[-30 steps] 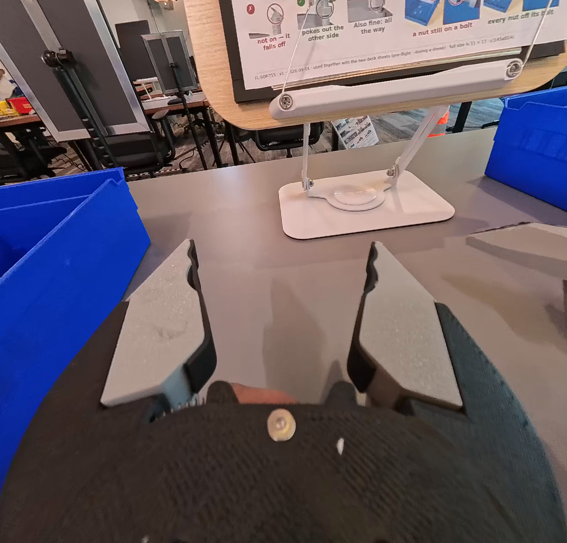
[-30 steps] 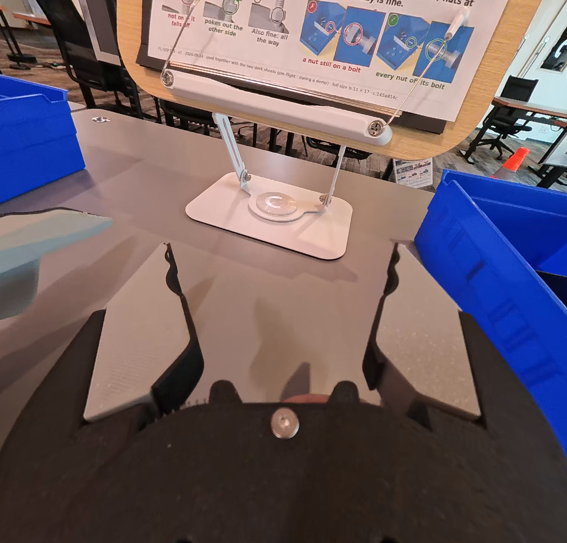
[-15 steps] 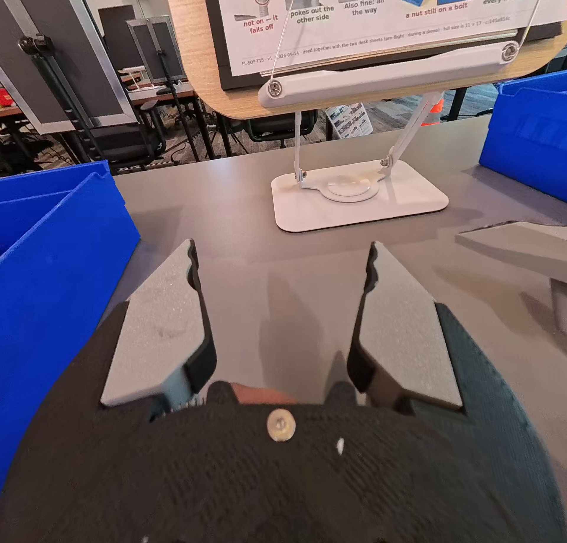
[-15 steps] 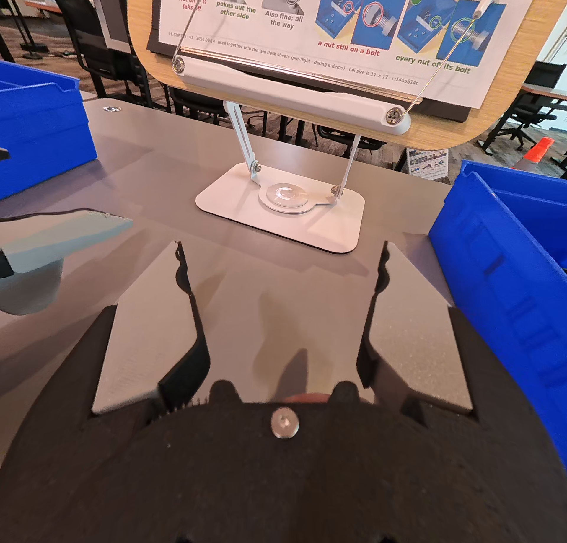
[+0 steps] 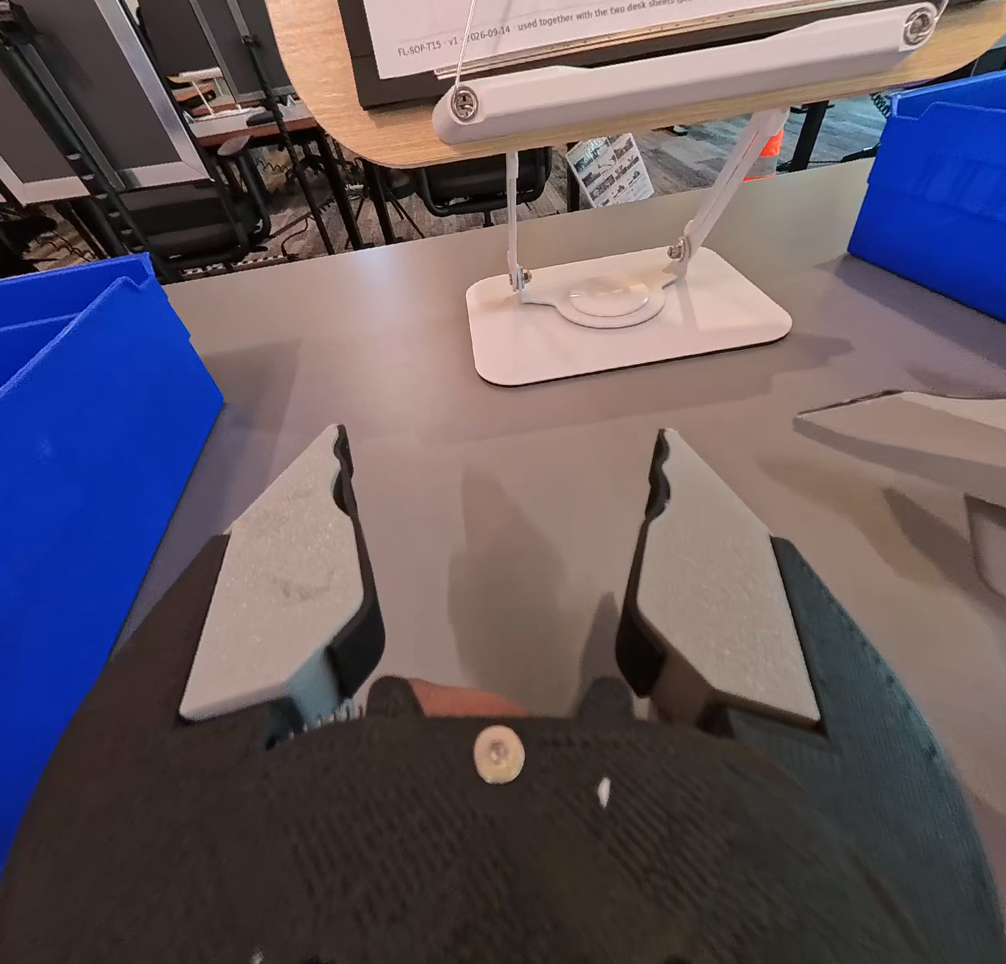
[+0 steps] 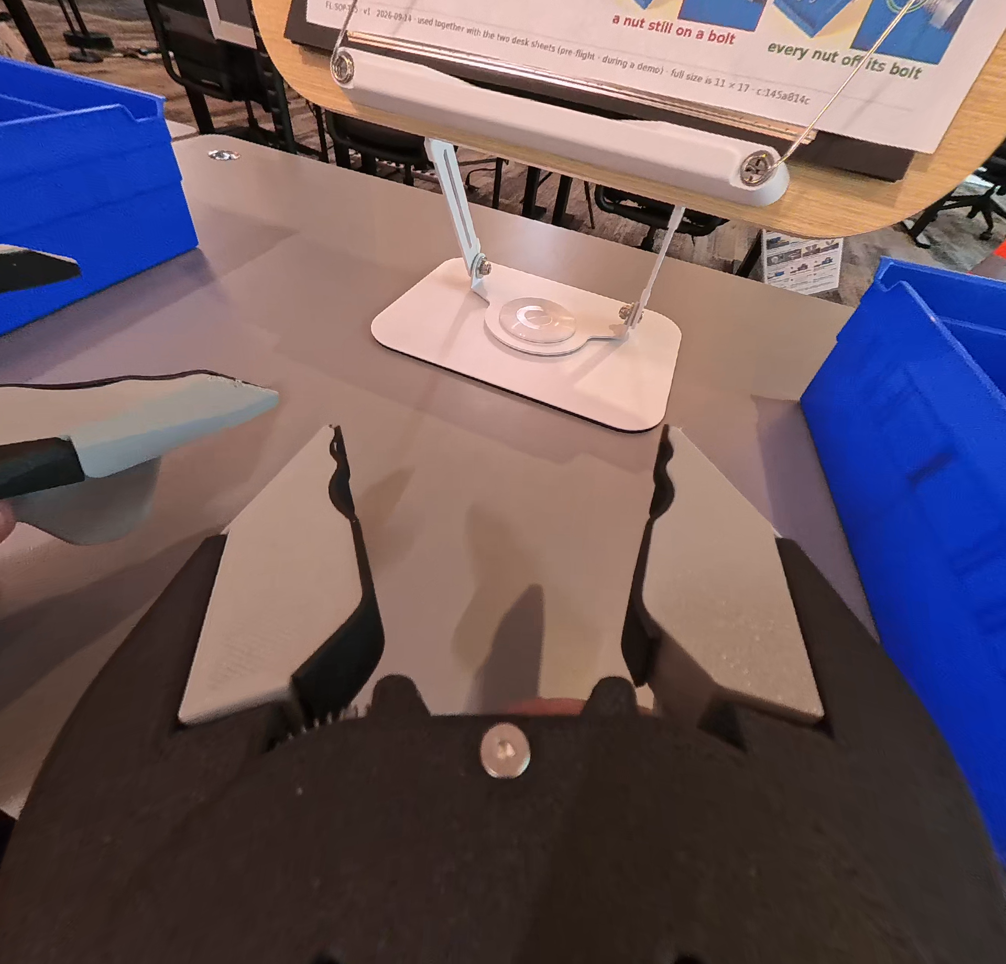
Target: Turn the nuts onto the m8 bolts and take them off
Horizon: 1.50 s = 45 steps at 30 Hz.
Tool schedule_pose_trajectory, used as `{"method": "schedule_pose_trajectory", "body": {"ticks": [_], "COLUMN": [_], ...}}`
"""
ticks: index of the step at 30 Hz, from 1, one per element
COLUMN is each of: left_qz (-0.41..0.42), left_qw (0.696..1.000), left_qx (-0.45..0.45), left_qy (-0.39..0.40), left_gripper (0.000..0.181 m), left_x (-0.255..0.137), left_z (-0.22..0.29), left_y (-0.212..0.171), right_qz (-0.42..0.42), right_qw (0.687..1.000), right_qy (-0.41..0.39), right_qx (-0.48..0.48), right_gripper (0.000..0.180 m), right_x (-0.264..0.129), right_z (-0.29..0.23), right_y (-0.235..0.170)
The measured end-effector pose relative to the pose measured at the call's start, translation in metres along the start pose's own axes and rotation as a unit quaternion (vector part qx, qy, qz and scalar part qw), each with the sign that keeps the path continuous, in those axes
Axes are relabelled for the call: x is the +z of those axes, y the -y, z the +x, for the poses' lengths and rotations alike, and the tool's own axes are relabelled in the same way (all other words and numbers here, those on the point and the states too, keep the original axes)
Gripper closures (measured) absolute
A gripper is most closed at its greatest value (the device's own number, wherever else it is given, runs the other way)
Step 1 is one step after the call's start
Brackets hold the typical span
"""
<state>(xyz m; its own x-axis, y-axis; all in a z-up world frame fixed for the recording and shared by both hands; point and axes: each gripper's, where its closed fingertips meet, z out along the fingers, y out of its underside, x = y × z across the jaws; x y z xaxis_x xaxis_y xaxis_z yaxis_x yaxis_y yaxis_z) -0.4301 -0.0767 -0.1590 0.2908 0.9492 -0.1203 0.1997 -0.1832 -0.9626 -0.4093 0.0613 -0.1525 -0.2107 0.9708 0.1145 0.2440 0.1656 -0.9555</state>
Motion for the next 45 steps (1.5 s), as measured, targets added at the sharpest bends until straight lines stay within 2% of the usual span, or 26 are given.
{"method": "schedule_pose_trajectory", "body": {"ticks": [14,26,29,33,38,41,45], "left_qz": [-0.015,-0.076,-0.080,-0.092,-0.091,-0.116,-0.130], "left_qw": [1.000,0.996,0.995,0.993,0.988,0.983,0.983], "left_qx": [-0.008,-0.024,-0.025,0.048,0.074,0.087,0.062], "left_qy": [-0.011,-0.034,-0.047,-0.053,-0.098,-0.115,-0.117], "left_gripper": [0.075,0.074,0.074,0.074,0.074,0.073,0.073], "left_x": [0.002,0.016,0.025,0.043,0.072,0.085,0.089], "left_z": [0.002,0.008,0.013,0.016,0.033,0.044,0.053], "left_y": [-0.004,-0.020,-0.017,-0.013,-0.006,-0.017,-0.017], "right_qz": [-0.048,-0.080,-0.078,-0.072,-0.078,-0.097,-0.119], "right_qw": [0.999,0.997,0.997,0.997,0.997,0.995,0.993], "right_qy": [0.013,-0.001,0.004,0.009,0.006,0.019,0.011], "right_qx": [0.004,0.013,0.023,0.021,0.011,0.031,0.024], "right_gripper": [0.072,0.074,0.074,0.074,0.072,0.073,0.073], "right_x": [0.008,0.016,0.017,0.025,0.046,0.052,0.050], "right_z": [-0.003,0.008,0.009,0.014,0.027,0.027,0.035], "right_y": [-0.019,-0.033,-0.032,-0.026,-0.012,-0.022,-0.038]}}
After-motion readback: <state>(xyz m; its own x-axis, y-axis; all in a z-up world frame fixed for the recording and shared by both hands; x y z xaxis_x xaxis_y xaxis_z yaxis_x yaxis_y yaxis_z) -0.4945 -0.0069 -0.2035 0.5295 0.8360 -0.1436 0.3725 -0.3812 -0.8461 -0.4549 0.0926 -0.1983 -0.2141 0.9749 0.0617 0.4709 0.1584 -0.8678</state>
